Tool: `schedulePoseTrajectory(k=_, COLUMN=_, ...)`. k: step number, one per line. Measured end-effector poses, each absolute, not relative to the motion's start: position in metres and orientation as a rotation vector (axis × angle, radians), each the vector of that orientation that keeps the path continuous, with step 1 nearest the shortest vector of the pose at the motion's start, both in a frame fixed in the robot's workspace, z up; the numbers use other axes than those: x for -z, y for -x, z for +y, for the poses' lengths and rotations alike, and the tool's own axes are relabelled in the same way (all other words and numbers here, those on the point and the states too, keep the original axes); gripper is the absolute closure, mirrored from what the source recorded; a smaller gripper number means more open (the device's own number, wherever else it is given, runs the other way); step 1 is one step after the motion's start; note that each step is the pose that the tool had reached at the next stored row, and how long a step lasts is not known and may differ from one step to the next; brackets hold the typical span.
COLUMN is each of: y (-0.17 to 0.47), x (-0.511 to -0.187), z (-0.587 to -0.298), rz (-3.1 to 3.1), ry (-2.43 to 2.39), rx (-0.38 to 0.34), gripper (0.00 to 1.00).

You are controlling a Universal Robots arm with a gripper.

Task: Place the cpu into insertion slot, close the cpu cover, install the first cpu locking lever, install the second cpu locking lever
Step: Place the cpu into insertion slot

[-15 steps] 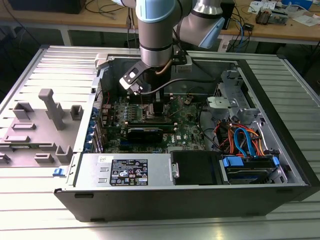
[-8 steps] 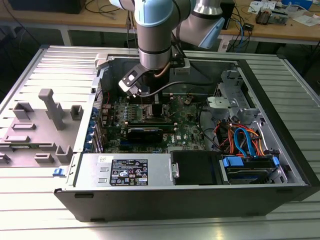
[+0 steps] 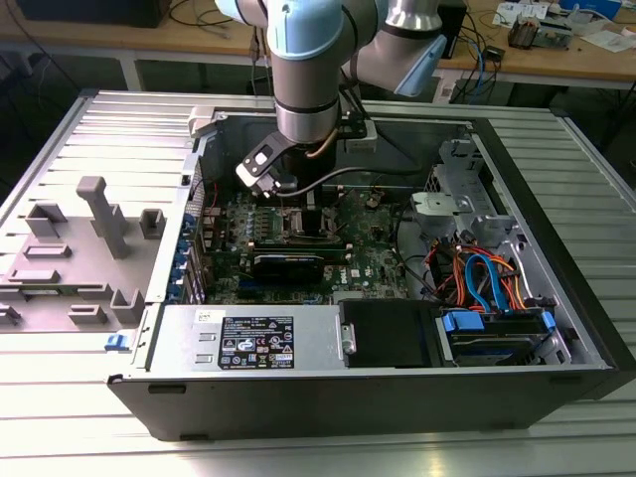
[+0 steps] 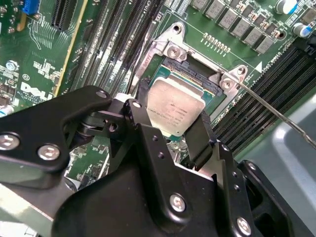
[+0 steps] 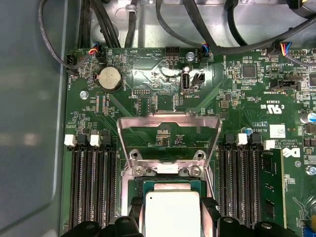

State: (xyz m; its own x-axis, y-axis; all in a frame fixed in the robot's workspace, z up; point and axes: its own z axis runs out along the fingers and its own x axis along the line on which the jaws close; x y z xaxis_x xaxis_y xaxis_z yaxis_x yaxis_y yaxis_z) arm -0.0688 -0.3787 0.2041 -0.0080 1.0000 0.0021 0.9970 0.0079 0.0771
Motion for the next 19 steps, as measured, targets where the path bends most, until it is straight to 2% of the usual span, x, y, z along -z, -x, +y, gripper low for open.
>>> schedulePoseTrajectory(k=19, y=0.0703, x=-0.1992, z=-0.3737, rz=2.178, ry=-2.174, rx=-0.07, gripper=0.46)
